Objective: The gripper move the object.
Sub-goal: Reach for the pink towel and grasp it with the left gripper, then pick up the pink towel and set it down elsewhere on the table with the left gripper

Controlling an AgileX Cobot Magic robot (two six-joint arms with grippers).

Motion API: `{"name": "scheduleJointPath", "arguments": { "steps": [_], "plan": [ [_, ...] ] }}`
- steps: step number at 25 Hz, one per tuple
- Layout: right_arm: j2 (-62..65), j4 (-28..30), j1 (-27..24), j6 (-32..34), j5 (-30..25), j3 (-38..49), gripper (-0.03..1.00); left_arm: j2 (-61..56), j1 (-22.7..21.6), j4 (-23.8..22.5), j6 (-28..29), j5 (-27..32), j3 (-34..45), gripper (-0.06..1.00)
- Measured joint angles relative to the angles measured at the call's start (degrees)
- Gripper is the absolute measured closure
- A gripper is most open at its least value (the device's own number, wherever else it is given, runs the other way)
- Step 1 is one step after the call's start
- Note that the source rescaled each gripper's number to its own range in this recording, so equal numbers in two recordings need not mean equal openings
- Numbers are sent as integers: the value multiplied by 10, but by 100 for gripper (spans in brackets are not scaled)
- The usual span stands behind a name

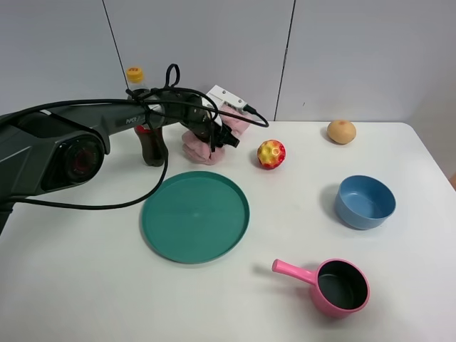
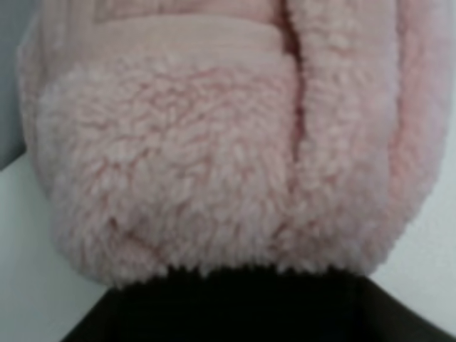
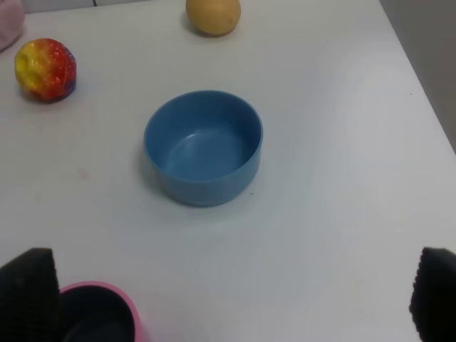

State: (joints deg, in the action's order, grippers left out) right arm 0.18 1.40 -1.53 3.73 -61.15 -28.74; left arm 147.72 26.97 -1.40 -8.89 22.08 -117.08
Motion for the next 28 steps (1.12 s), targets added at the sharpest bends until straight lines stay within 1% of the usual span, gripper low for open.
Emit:
{"name": "scheduleJointPath", "arguments": {
  "steps": [3, 6, 11, 14, 16, 19, 22, 25, 27, 28],
  "plan": [
    [0, 0, 0, 0, 0, 0, -3, -13, 1, -32, -1, 20, 1, 94],
    [0, 0, 0, 0, 0, 0, -3, -45, 2, -47, -1, 40, 1, 94],
    [0, 0, 0, 0, 0, 0, -3, -132, 9, -46, -1, 74, 1, 94],
    [0, 0, 0, 0, 0, 0, -3, -181, 29, -44, -1, 103, 1, 94],
    [0, 0, 0, 0, 0, 0, -3, -216, 50, -30, -1, 124, 1, 94],
    [0, 0, 0, 0, 0, 0, -3, -263, 85, 14, -1, 157, 1, 94],
    [0, 0, 0, 0, 0, 0, -3, -295, 117, 92, 1, 182, 1, 94],
    [0, 0, 0, 0, 0, 0, -3, -307, 145, 173, 20, 194, 1, 94],
    [0, 0, 0, 0, 0, 0, -3, -306, 162, 215, 34, 206, 1, 94],
    [0, 0, 0, 0, 0, 0, -3, -305, 169, 228, 42, 213, 1, 94]
  ]
}}
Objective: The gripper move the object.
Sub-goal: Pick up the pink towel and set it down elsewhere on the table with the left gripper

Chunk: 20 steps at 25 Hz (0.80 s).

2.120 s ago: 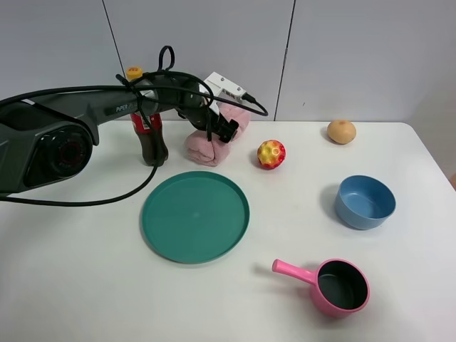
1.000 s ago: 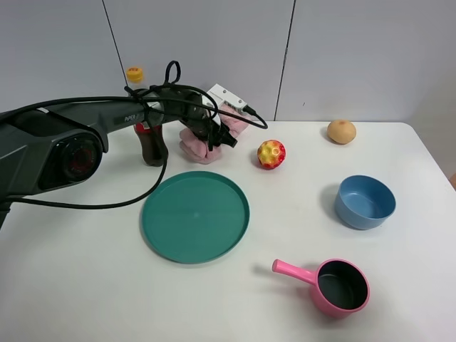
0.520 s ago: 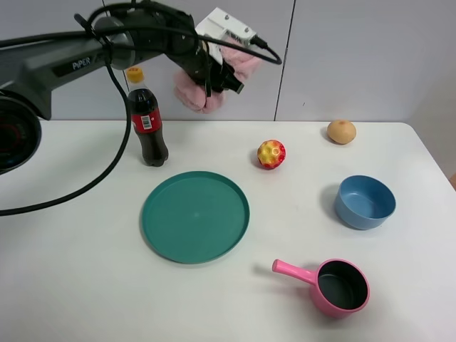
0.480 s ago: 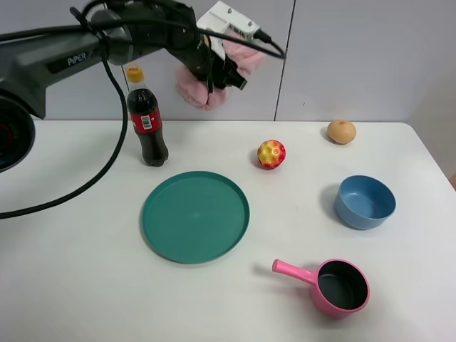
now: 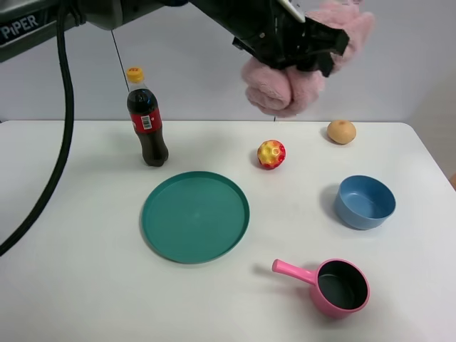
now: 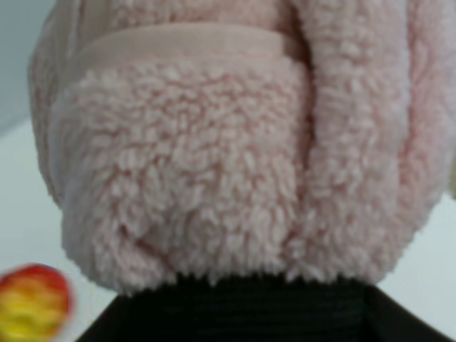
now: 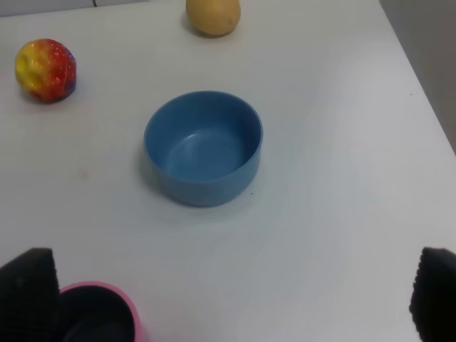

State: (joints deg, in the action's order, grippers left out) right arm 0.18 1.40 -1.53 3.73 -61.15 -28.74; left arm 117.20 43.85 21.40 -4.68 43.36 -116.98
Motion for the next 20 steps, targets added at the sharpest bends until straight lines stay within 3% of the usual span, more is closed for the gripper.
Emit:
{"name": "scheduleJointPath", "arguments": {
  "steps": [8, 15, 20],
  "plan": [
    [0, 0, 0, 0, 0, 0, -3, 32, 34, 21, 86, 39, 0, 94],
    [0, 0, 0, 0, 0, 0, -3, 90, 34, 69, 245, -18, 0, 94],
    [0, 0, 0, 0, 0, 0, -3, 120, 35, 73, 286, -24, 0, 94]
  ]
}}
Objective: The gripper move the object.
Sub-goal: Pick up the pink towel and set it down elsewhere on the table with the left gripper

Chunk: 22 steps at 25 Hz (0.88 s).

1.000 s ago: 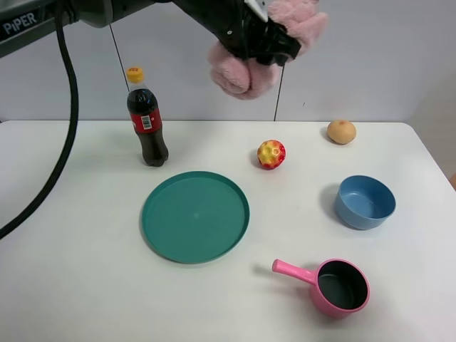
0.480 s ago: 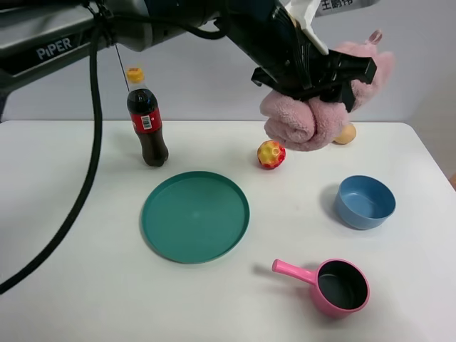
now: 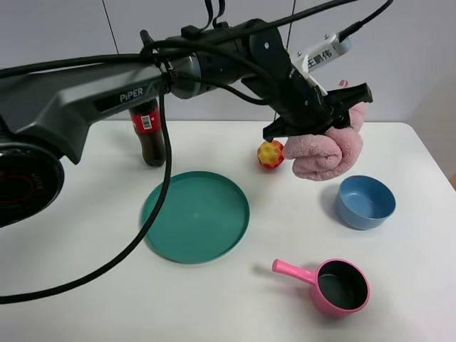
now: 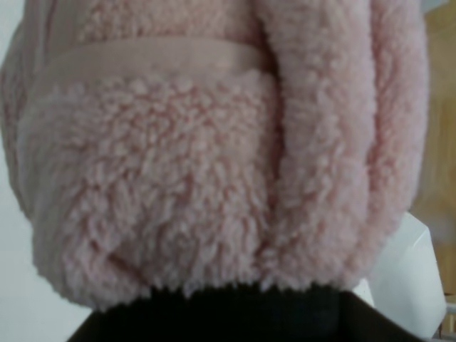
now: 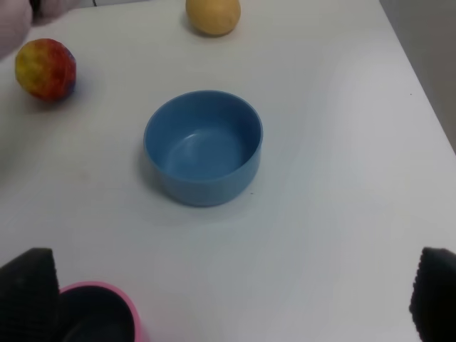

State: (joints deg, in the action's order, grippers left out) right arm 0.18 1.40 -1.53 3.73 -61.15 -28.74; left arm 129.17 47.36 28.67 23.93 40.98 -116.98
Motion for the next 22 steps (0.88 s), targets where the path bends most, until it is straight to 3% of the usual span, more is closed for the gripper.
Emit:
{"name": "scheduleJointPath", "arguments": {
  "steps": [7, 14, 22],
  "plan": [
    [0, 0, 0, 0, 0, 0, -3, 5, 5, -2, 1, -23, 64, 94],
    [0, 0, 0, 0, 0, 0, -3, 10, 9, -1, 2, -94, 174, 94],
    [0, 0, 0, 0, 0, 0, -3, 9, 21, -1, 6, -199, 236, 94]
  ]
}}
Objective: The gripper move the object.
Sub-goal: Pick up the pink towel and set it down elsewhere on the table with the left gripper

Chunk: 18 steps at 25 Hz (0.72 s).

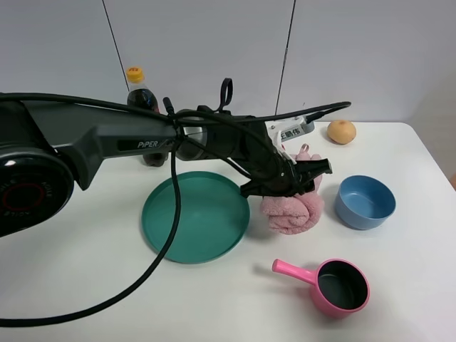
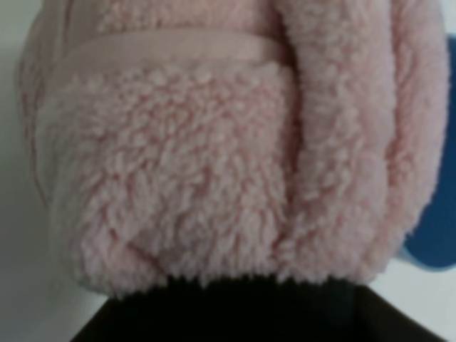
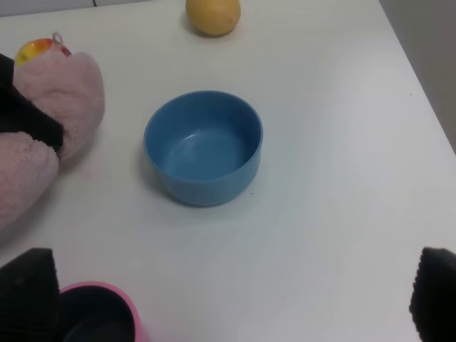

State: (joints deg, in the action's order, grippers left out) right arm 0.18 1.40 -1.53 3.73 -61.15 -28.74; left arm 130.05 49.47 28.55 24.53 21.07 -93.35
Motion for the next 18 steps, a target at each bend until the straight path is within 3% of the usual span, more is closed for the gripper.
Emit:
{"name": "scheduleJointPath", "arguments": {
  "steps": [7, 18],
  "plan": [
    [0, 0, 0, 0, 0, 0, -3, -1, 29, 1, 2, -126, 37, 94],
    [0, 0, 0, 0, 0, 0, -3, -1, 53, 1, 0, -166, 55, 94]
  ]
}}
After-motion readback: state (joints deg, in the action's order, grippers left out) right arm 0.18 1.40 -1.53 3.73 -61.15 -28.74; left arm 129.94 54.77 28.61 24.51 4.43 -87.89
